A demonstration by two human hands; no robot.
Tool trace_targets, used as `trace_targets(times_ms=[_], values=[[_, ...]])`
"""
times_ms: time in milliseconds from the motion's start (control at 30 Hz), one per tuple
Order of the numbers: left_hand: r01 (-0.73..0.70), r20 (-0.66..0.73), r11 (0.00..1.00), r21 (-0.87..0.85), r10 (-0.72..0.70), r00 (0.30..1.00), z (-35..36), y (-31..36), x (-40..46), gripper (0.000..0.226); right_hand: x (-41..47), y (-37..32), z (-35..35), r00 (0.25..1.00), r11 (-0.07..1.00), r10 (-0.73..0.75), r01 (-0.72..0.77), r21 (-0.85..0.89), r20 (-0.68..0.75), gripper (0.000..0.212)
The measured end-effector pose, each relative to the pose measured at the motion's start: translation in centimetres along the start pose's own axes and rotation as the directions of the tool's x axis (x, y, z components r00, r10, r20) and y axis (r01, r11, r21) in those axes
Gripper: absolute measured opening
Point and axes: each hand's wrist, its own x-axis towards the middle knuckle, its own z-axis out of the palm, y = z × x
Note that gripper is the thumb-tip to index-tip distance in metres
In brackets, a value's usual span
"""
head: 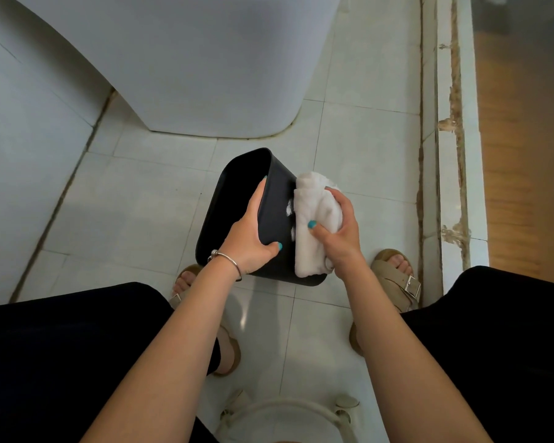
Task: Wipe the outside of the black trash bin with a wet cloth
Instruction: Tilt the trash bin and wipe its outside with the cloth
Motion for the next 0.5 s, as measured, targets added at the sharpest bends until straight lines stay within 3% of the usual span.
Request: trace_targets(times_ms=[67,200,367,500], values=[[-0.001,0.001,1.000,0.014,0.001,1.000,0.00,0.15,0.17,0.111,-0.26,-0.04,0.29,1.000,1.000,0.001,-0.001,0.002,-0.011,0.064],[0.006,0.009,1.000,0.014,-0.006,1.000,-0.08,0.23,0.24,0.111,0.01,-0.06,-0.13,0.992,0.999,-0.047,0.050,-0.022,0.118,0.064],[-0.003,0.013,0.999,0.035,0.003,1.000,0.36,0.60,0.37,0.110,-0.60,0.51,-0.22,0.999,0.997,0.045,-0.045,0.063,-0.005,0.067],[-0.001,0.012,1.000,0.008,0.001,1.000,0.29,0.37,0.37,0.111,-0.39,0.20,-0.60,0.993,0.998,0.002,-0.009,0.059,0.117,0.065]])
